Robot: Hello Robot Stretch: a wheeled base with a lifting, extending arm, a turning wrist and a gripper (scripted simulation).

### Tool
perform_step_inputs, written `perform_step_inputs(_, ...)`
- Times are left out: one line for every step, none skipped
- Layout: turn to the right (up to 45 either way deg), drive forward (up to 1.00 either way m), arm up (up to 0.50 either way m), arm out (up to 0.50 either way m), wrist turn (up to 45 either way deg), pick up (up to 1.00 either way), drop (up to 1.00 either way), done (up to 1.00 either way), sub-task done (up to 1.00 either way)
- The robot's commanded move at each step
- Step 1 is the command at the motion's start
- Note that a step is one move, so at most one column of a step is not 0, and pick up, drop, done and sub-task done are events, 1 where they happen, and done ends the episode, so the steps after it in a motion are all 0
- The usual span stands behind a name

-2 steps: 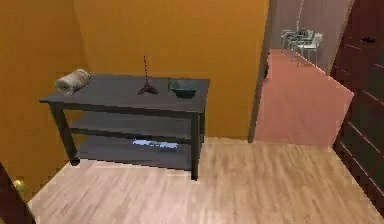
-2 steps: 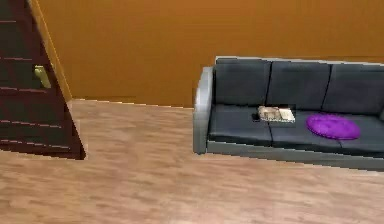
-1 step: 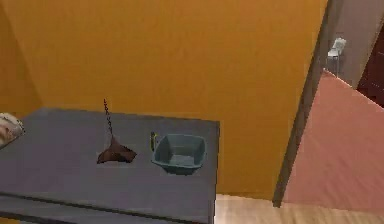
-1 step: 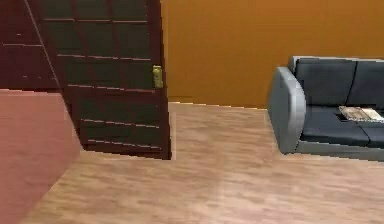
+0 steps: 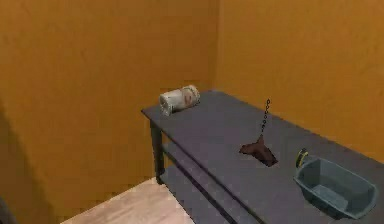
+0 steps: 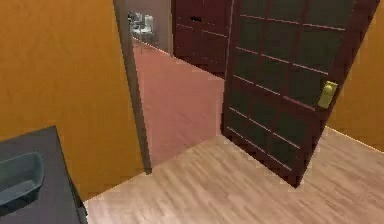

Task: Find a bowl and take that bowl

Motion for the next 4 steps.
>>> perform_step_inputs(-42.0, 0.0, 0.0, 0.0, 0.0, 0.0, 0.0, 0.0, 0.0)
perform_step_inputs(0.0, 0.0, 0.5, 0.0, 0.0, 0.0, 0.0, 0.0, 0.0)
perform_step_inputs(0.0, 0.0, 0.38, 0.0, 0.0, 0.0, 0.0, 0.0, 0.0)
perform_step_inputs(0.0, 0.0, 0.0, 0.36, 0.0, 0.0, 0.0, 0.0, 0.0)
